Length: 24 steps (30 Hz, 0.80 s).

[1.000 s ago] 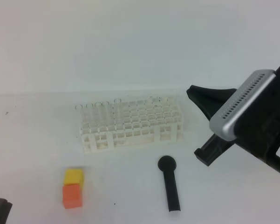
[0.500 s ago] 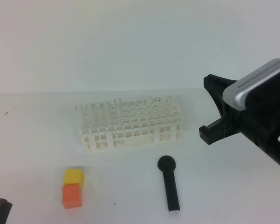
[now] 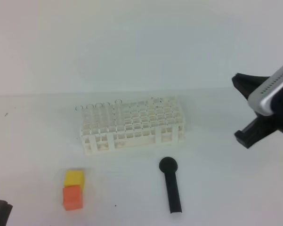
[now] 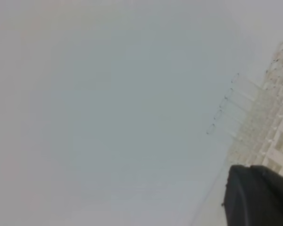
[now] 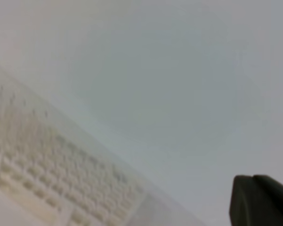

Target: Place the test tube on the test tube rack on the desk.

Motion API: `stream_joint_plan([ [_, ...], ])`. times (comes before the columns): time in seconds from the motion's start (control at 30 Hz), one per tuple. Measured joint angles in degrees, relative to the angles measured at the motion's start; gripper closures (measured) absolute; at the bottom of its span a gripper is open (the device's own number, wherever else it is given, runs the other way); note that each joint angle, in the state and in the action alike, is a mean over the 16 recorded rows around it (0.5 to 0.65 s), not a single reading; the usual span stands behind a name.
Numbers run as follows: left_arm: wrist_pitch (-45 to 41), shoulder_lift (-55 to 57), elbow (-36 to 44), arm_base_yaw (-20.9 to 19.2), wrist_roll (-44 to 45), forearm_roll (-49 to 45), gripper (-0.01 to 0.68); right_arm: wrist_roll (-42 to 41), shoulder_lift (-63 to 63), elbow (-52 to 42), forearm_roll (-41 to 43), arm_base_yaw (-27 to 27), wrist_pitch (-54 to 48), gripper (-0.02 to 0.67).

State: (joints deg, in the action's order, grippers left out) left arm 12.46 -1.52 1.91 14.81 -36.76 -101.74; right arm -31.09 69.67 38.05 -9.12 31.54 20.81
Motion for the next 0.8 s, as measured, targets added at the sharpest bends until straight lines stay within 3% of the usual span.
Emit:
stream_joint_plan([
  [0.47, 0.00, 0.00, 0.00, 0.00, 0.00, 0.00, 0.673, -0.14, -20.79, -0.01, 11.08, -16.10, -41.45, 0.650],
  [0.63, 0.00, 0.00, 0.00, 0.00, 0.00, 0.00, 0.673, -0.17, -26.99, -0.04, 12.43, -18.64, -48.25, 0.650],
  [0.8, 0.00, 0.00, 0.00, 0.00, 0.00, 0.00, 0.673, -0.12, -30.04, -1.28, 14.45, -19.35, -46.93, 0.650],
])
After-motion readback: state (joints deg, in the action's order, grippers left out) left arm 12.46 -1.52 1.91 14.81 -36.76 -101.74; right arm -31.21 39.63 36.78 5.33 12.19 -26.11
